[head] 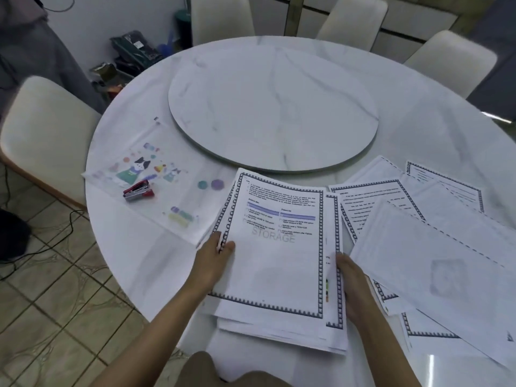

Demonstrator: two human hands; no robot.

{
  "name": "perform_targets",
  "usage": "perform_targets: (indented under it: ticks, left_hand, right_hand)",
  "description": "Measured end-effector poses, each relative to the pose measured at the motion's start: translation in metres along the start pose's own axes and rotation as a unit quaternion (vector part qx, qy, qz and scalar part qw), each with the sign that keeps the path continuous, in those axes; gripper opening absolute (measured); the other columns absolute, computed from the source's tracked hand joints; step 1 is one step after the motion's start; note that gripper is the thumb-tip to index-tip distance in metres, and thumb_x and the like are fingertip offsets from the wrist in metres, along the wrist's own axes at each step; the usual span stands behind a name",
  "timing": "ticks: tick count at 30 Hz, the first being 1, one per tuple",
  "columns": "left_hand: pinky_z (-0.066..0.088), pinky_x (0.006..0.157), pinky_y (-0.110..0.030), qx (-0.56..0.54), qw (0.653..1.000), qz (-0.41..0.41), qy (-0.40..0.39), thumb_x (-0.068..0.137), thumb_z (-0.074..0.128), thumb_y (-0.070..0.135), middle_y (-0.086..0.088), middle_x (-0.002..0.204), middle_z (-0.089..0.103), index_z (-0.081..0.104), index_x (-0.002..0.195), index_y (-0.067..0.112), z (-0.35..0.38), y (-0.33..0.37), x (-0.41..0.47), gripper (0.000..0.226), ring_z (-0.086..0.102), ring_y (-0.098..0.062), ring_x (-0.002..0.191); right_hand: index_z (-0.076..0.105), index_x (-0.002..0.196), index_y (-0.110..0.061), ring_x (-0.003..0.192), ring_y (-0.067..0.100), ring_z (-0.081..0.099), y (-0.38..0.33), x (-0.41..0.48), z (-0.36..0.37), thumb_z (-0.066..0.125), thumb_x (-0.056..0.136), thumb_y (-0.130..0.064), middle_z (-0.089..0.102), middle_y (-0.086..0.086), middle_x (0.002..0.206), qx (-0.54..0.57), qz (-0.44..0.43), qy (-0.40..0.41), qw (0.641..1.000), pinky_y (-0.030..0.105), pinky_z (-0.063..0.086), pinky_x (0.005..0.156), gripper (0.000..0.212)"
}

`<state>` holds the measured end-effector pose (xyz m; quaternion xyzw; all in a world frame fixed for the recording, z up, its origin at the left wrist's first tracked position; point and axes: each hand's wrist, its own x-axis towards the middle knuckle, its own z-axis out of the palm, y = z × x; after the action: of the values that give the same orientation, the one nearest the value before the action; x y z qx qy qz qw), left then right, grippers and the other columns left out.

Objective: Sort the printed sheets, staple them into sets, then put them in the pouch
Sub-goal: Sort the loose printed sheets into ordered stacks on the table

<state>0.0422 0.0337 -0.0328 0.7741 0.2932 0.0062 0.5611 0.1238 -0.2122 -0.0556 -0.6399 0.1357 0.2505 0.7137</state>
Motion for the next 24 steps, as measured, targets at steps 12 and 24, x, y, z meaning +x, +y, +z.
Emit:
perform_targets:
  ticks: [12,24]
  left_hand:
    - [0.034,0.089,-0.019,0.058,0.996,-0.017,-0.066,0.087,0.057,0.004,-0.008,0.134,0.048,0.03,0.133,0.008,0.012,0.001,0.0,0.054,0.048,-0.022,0.119]
    - [0.027,0.1,-0.032,0.178,0.979,0.051,0.087,0.09,0.056,0.013,-0.017,0.119,0.054,0.05,0.126,0.004,-0.018,0.006,0.031,0.037,0.042,-0.03,0.117]
  right_hand:
    - [0.061,0.115,-0.013,0.093,0.025,0.068,0.0,0.002,0.01,0.053,0.093,-0.017,0.07,0.008,0.103,-0.12,-0.013,0.024,0.992,0.044,0.053,0.088,0.023]
    - [0.06,0.106,-0.015,0.088,0.015,0.063,-0.015,-0.003,-0.005,0.053,0.093,-0.02,0.066,-0.002,0.094,-0.193,-0.148,0.101,0.965,0.026,0.049,0.073,0.016]
